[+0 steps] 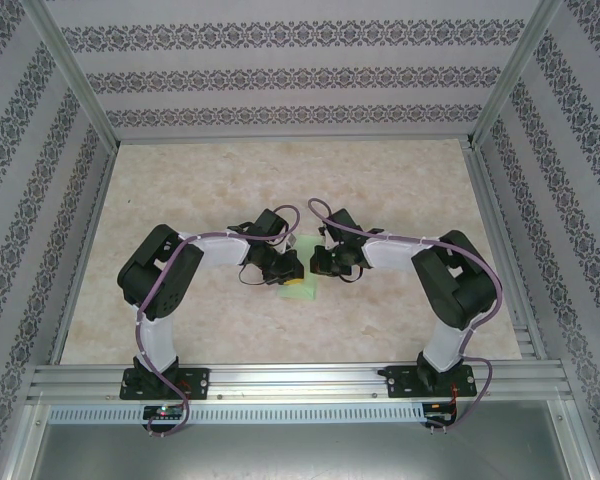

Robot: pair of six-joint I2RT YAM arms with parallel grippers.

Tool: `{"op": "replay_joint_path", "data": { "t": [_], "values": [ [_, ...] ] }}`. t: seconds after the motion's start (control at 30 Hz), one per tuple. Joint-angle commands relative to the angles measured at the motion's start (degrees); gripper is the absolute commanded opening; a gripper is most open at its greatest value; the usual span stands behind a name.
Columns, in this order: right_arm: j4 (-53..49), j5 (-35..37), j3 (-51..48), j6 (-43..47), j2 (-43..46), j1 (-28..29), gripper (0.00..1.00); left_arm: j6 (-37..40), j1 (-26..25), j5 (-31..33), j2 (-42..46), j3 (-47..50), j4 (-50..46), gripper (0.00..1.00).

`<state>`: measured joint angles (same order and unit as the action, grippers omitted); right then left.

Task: Fold a paper plane with a square sheet of paper (pick it up from the middle)
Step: Fold the paper at the center of the table.

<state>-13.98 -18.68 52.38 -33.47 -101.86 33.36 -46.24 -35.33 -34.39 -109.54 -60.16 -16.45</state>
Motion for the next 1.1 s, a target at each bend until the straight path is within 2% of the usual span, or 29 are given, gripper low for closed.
{"op": "replay_joint_path", "data": {
  "t": [0.0,0.2,0.4,0.6,0.8,1.07],
  "values": [
    [-0.22,1.77,0.09,0.54,-1.73,0.28,0.09,-0.31,-0.31,3.8,0.66,1.03,-3.58,0.14],
    [-1.12,1.92,-0.68,2.19,-2.22,0.3,0.09,0.04,-0.23,3.83,5.0,0.79,2.18,0.16],
    [-1.21,1.27,-1.07,3.16,-2.29,0.3,0.1,-0.17,0.03,7.07,3.66,0.22,2.27,0.15],
    [-1.16,0.77,-1.09,3.49,-2.72,0.31,0.1,-0.41,0.17,7.36,1.15,-0.53,2.49,0.15],
    [-1.82,1.14,-1.23,4.1,-2.99,0.38,0.1,-0.52,0.6,12.16,1.15,-0.73,-1.15,0.15],
    [-3.83,2.59,-2.84,7.24,-3.34,0.38,0.1,0.78,1.53,12.43,2.48,-1.03,1.63,0.29]
  ]
}}
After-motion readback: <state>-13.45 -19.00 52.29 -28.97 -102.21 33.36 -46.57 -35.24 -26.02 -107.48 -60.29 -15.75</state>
